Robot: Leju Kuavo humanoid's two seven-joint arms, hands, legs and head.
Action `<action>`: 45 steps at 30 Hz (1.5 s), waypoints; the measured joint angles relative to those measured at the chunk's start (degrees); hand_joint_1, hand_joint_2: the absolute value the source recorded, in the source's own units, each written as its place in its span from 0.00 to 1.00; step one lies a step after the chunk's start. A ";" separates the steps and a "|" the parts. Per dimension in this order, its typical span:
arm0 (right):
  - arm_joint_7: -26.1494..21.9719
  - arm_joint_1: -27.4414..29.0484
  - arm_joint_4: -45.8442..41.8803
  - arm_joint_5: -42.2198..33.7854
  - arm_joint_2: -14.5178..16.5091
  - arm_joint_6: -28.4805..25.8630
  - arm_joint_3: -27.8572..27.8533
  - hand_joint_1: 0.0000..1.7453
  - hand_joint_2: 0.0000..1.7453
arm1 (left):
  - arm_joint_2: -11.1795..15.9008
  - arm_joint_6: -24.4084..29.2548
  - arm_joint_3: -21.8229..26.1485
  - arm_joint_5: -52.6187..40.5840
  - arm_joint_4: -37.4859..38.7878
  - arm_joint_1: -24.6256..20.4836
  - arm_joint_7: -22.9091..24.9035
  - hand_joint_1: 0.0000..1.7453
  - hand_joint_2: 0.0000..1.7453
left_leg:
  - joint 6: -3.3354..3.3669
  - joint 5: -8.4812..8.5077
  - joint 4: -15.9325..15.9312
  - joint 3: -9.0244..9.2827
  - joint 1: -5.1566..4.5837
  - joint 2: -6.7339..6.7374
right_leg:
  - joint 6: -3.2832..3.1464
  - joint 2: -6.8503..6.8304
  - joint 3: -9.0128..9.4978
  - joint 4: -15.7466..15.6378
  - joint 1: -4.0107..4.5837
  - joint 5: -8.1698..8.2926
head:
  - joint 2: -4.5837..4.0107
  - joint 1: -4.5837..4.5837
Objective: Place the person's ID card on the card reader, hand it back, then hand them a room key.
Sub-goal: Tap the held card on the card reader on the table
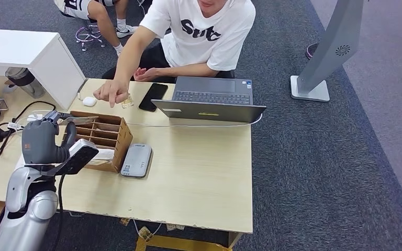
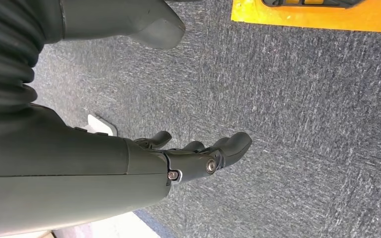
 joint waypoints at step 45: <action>-1.73 -0.80 -0.02 1.87 0.01 1.03 -0.76 0.00 1.00 | -0.60 -5.05 -15.79 -19.92 15.54 -5.97 8.20 1.00 1.00 | 0.00 0.00 0.01 -0.02 -0.01 0.01 | 0.00 0.01 -0.02 0.00 0.00 0.01 | 0.00 0.00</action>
